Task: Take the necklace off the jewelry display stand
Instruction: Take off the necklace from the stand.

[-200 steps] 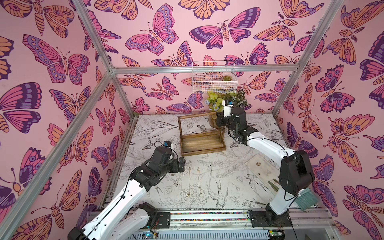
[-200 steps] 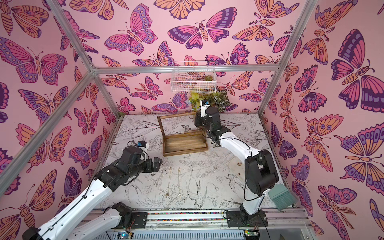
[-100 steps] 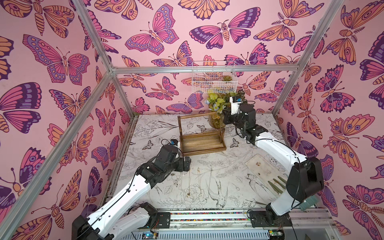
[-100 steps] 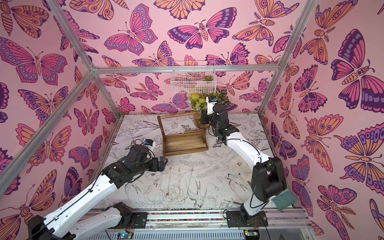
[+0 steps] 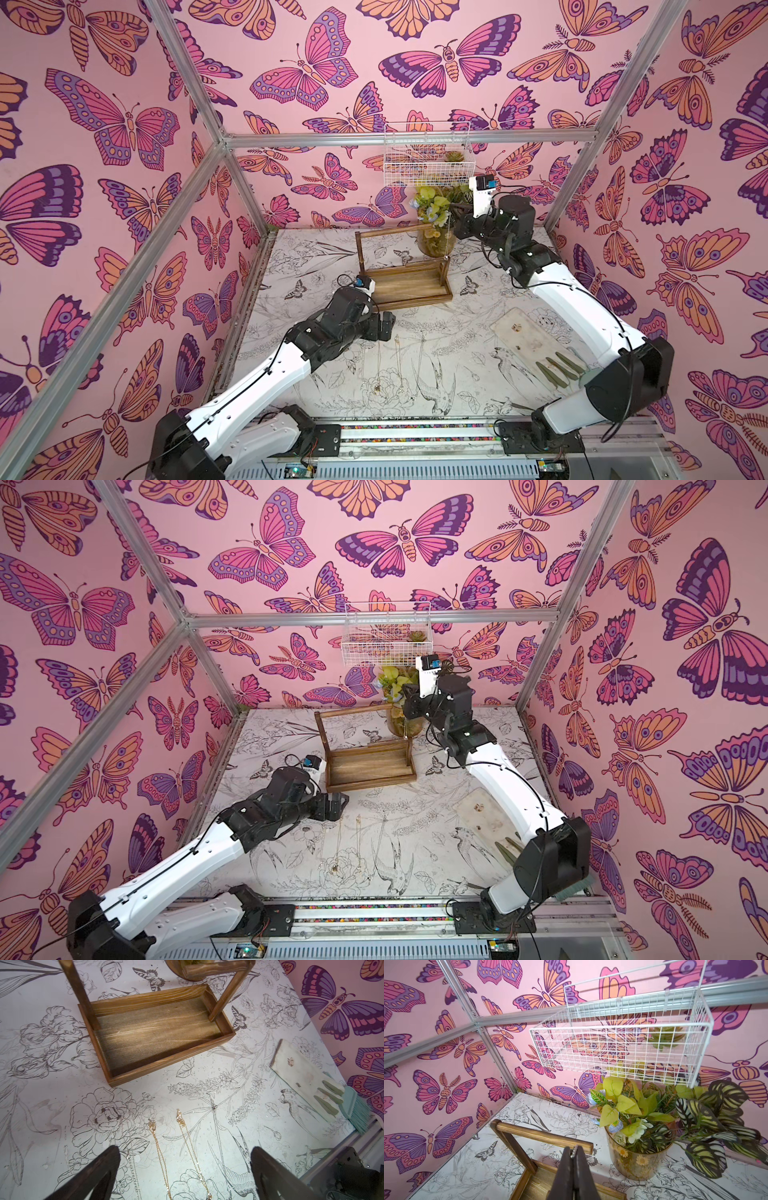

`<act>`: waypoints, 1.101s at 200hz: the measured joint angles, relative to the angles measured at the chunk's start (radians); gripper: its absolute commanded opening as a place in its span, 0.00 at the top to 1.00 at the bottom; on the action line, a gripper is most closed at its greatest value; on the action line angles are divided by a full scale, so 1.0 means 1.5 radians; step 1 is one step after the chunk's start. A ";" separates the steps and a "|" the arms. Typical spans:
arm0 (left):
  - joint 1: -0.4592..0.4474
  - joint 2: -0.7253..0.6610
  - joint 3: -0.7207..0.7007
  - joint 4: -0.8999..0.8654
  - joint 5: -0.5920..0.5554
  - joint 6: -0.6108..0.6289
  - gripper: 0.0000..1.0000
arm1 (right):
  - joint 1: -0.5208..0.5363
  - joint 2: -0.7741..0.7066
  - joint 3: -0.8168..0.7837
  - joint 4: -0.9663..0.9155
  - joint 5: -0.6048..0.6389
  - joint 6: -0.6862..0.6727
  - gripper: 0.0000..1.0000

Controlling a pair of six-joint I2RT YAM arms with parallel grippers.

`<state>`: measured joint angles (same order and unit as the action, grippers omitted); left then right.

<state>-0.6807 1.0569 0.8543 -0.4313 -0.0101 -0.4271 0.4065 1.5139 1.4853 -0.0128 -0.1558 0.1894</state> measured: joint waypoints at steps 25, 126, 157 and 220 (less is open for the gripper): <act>-0.011 0.016 0.010 0.024 0.013 0.010 0.00 | 0.000 -0.023 0.017 -0.031 -0.019 0.000 1.00; -0.057 0.103 0.039 0.184 0.070 0.072 0.01 | 0.048 -0.131 0.023 -0.124 -0.044 0.011 1.00; -0.078 0.126 0.054 0.228 0.083 0.090 0.01 | 0.073 -0.178 0.001 -0.134 -0.041 0.026 1.00; -0.102 0.135 0.065 0.303 0.097 0.110 0.04 | 0.147 -0.261 -0.061 -0.161 -0.012 0.060 1.00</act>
<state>-0.8333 1.2594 0.9512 0.0231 0.1352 -0.2626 0.6266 1.1229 1.3937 -0.2543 -0.1734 0.2787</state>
